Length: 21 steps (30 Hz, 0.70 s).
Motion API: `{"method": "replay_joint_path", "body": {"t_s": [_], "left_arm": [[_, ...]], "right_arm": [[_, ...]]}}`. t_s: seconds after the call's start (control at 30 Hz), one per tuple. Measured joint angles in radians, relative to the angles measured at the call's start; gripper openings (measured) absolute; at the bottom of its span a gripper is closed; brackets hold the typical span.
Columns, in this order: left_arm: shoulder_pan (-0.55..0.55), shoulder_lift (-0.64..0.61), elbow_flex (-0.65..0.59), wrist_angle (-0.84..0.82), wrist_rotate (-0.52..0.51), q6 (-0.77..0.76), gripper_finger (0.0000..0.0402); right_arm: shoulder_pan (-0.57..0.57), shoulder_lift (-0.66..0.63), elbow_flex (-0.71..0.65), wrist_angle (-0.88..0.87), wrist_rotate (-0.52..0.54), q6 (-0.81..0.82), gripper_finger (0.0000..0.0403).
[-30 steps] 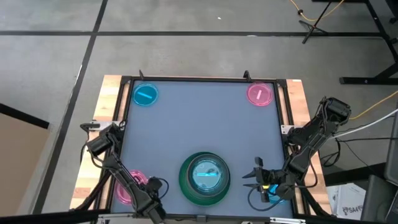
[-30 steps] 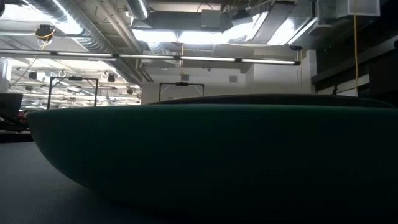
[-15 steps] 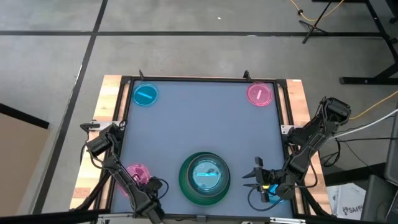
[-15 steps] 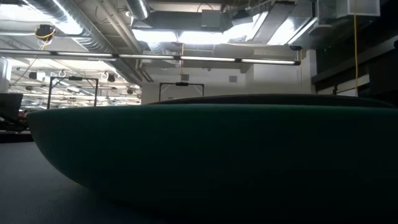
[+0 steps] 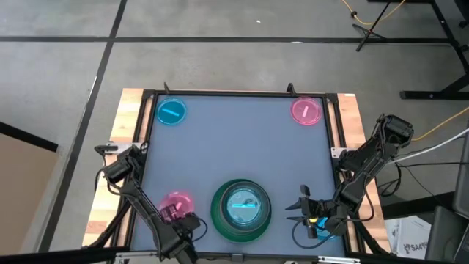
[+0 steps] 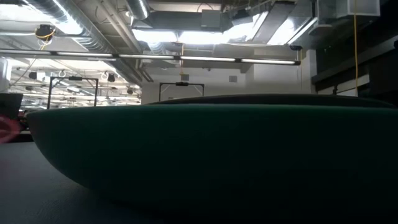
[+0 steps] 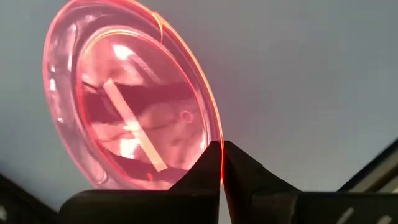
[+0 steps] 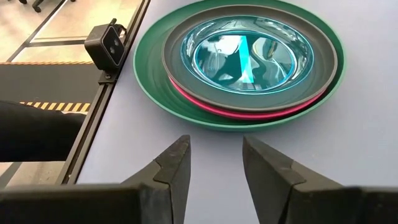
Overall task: Stack plastic plates
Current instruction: Stack the bottom pink plate on top of the blue plate
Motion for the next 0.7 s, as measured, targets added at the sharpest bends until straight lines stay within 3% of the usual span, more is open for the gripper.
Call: {"method": "replay_joint_path", "body": {"t_s": [0.7], "left_arm": [[0.112, 0.000, 0.274, -0.105, -0.299, 0.346, 0.0000]], "right_arm": [[0.000, 0.000, 0.000, 0.000, 0.000, 0.000, 0.0136]]}}
